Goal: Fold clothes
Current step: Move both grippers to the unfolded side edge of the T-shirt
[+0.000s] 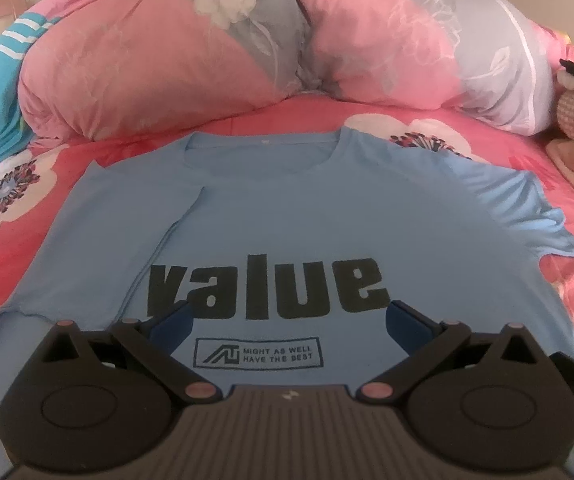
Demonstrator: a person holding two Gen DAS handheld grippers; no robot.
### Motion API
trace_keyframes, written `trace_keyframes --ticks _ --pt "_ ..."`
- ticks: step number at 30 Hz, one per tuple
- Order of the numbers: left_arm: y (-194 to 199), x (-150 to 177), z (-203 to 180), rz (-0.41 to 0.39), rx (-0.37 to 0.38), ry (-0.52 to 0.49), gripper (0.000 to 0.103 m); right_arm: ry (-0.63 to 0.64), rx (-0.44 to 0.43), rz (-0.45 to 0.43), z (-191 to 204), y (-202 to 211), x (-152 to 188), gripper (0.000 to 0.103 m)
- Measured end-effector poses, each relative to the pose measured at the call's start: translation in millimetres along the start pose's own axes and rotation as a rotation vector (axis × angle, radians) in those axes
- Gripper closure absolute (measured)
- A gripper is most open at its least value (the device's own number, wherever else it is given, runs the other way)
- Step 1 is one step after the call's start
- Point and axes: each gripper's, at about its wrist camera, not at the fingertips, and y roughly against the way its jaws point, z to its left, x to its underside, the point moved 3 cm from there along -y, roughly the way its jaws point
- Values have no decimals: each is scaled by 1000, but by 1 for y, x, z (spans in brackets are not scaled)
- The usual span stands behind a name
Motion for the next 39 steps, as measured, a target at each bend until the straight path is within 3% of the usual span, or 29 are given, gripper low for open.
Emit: trace_keyframes --ticks 11,18,23,30,33,35,39 --pt "-20 -3 -2 22 10 2 0 6 19 -27 -19 -18 -18 1" --pt "-27 -25 -4 -36 93 2 0 -27 19 -78 -50 -29 -39 1" --pt "-32 -65 -30 -120 181 -37 0 -93 27 -113 -89 -46 -55 1" --pt "-57 -117 -119 -234 209 -238 0 -128 14 -152 -130 -74 -72 4" --pt "-71 -130 -162 -248 239 -312 1 -146 14 -140 -142 -87 -73 23" --pt "-81 -136 -185 -245 281 -299 6 -176 -4 -123 -150 -93 -70 46" --pt "-105 -146 -220 -176 374 -264 13 -209 -46 -95 -157 -100 -61 59"
